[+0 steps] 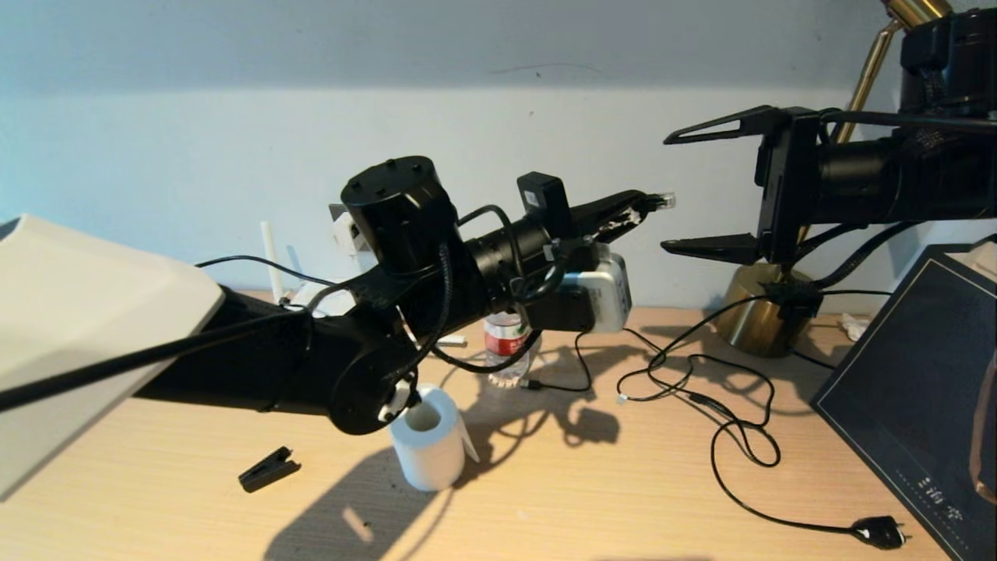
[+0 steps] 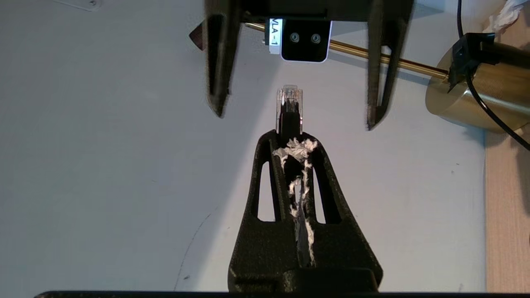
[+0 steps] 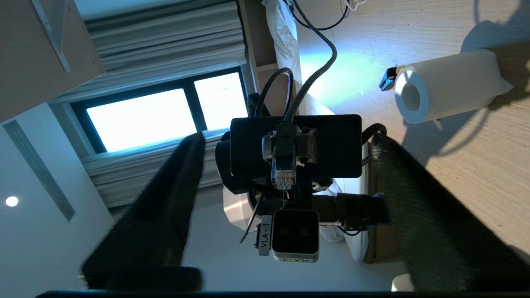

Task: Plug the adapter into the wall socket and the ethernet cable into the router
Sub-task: Plug cable into router interface

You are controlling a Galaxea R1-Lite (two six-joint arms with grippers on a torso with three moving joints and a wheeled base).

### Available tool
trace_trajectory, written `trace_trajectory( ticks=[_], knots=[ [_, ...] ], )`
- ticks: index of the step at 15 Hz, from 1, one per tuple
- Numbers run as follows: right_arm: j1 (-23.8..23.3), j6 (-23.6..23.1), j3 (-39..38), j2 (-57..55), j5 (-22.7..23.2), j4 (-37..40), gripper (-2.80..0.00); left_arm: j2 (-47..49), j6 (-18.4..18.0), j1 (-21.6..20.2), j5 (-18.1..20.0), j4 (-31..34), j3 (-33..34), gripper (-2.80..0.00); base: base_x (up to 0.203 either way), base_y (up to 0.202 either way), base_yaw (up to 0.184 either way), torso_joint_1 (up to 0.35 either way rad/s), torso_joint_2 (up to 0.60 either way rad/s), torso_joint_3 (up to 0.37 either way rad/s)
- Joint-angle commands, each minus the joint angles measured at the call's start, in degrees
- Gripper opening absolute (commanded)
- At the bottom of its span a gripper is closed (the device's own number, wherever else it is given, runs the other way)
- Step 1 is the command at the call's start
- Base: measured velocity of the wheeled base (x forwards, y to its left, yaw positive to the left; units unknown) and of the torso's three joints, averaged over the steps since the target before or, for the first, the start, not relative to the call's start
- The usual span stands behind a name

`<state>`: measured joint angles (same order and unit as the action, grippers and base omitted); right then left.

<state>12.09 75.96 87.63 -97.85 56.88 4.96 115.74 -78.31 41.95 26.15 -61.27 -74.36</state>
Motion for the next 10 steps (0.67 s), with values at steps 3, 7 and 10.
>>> trace_trajectory(
  ticks=[3, 7, 10],
  knots=[
    [1.18, 0.51, 0.09, 0.38, 0.34, 0.05, -2.8, 0.28, -0.44, 0.06, 0.13, -0.34, 0.01, -2.8, 0.0, 0.0, 0.0, 0.0, 0.0, 0.0],
    [3.23, 0.51, -0.16, 0.47, -0.26, 0.13, -2.8, 0.8, -0.35, 0.06, -0.48, -0.34, -0.08, -2.8, 0.0, 0.0, 0.0, 0.0, 0.0, 0.0],
    [4.82, 0.51, -0.84, 0.73, -0.45, 0.22, -2.8, 0.98, -0.35, -0.02, -0.49, -0.34, -0.08, -2.8, 0.0, 0.0, 0.0, 0.0, 0.0, 0.0]
  ],
)
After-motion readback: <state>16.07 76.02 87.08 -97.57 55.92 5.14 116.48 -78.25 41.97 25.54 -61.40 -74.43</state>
